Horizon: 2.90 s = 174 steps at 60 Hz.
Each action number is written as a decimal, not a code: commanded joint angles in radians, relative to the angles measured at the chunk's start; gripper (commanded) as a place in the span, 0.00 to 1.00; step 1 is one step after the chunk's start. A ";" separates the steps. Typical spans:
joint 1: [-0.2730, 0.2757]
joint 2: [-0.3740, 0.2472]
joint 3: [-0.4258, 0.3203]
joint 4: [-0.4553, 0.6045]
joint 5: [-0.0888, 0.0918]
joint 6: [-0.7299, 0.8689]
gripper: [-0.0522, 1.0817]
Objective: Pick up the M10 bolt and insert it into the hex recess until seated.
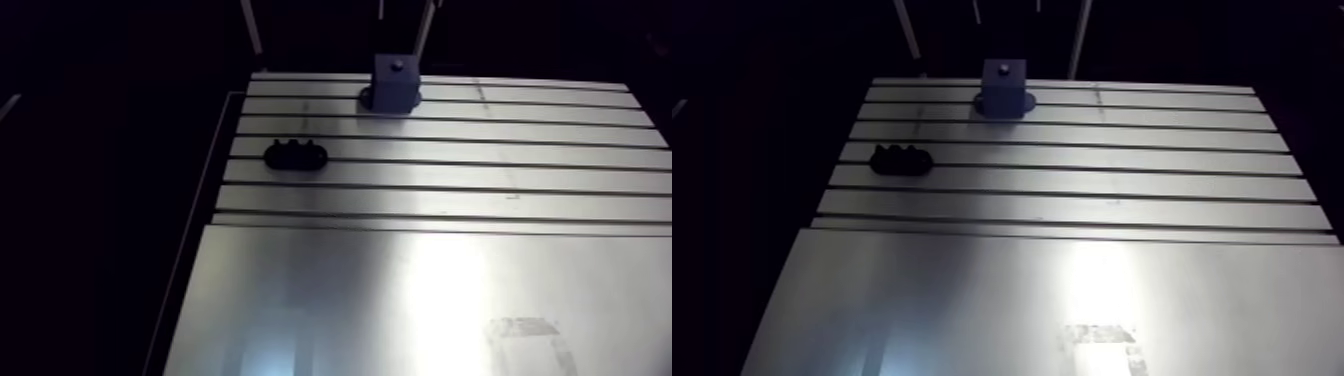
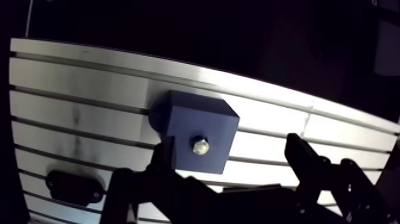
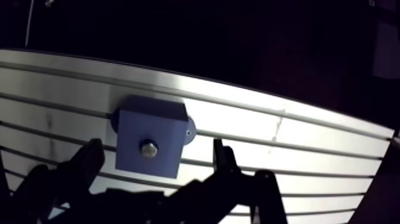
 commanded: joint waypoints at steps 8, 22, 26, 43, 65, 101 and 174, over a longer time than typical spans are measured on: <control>0.009 -0.001 -0.034 0.191 0.049 0.269 0.05; -0.006 -0.002 -0.005 0.117 0.044 0.319 0.05; -0.016 -0.006 0.008 0.098 0.046 0.319 0.05; -0.023 -0.005 0.028 0.091 0.058 0.305 0.05; -0.024 -0.001 0.042 0.090 0.081 0.302 0.29; -0.025 0.004 0.067 0.086 0.080 0.301 0.42; -0.029 0.007 0.096 0.015 0.090 0.275 0.51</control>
